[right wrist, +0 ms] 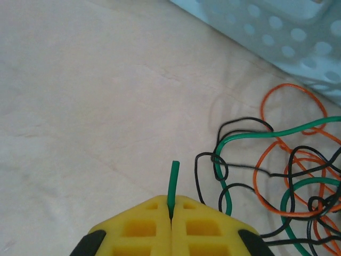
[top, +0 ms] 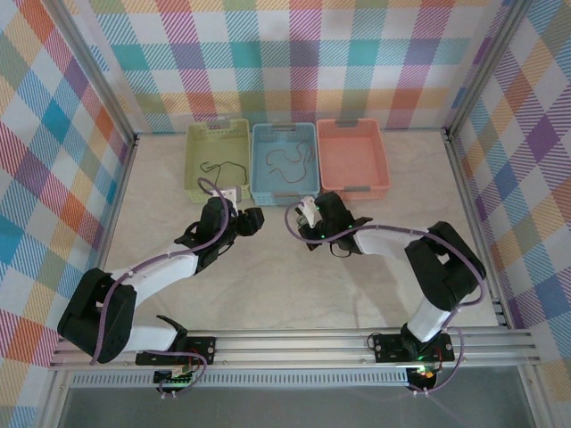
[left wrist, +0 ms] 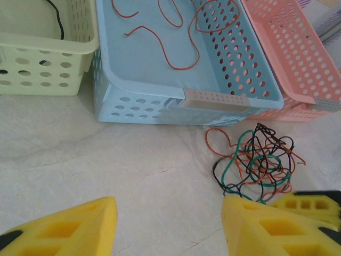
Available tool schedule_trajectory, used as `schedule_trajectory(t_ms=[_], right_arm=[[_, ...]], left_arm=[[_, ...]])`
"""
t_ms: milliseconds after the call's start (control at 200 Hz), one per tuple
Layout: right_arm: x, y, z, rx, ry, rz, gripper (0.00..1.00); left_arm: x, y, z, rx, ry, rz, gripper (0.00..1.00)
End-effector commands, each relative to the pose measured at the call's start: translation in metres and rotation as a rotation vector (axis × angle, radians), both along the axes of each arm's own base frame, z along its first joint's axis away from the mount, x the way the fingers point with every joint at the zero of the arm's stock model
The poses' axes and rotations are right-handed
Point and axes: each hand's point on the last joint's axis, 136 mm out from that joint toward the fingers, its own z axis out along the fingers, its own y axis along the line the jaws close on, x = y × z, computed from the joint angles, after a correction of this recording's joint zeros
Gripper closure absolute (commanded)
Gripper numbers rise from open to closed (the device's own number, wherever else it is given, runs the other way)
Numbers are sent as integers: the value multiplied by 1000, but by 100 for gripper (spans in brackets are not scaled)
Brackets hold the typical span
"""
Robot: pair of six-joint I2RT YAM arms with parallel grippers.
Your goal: Untangle the cables
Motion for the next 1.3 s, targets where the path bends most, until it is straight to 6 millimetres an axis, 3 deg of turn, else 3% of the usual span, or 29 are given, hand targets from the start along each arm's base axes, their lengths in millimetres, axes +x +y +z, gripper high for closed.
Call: schedule_trajectory(t_ms=[0, 65, 200, 320, 425, 520, 720, 1075, 1295], right_arm=[[-27, 33, 49, 230, -76, 211, 100], [-47, 45, 59, 306, -43, 323, 100], [-64, 55, 62, 327, -34, 427, 100], [-71, 56, 68, 349, -45, 459, 100], [-71, 57, 68, 353, -39, 462, 100], [-71, 56, 68, 350, -36, 463, 100], [-72, 55, 71, 356, -60, 460, 100], [-72, 53, 74, 358, -86, 463, 100], [-70, 53, 72, 349, -82, 453, 100]], left_arm=[[-1, -4, 7, 6, -33, -15, 45], [1, -8, 6, 9, -22, -30, 45], [3, -13, 5, 11, 2, -54, 45], [3, -6, 22, 5, 29, -27, 41], [2, -10, 40, -7, 79, -57, 41], [-3, -18, 43, -9, 172, -98, 41], [-27, -34, 16, -85, 349, -172, 41], [-38, -46, -42, -126, 491, -210, 50], [-49, -52, -37, -168, 492, -257, 50]])
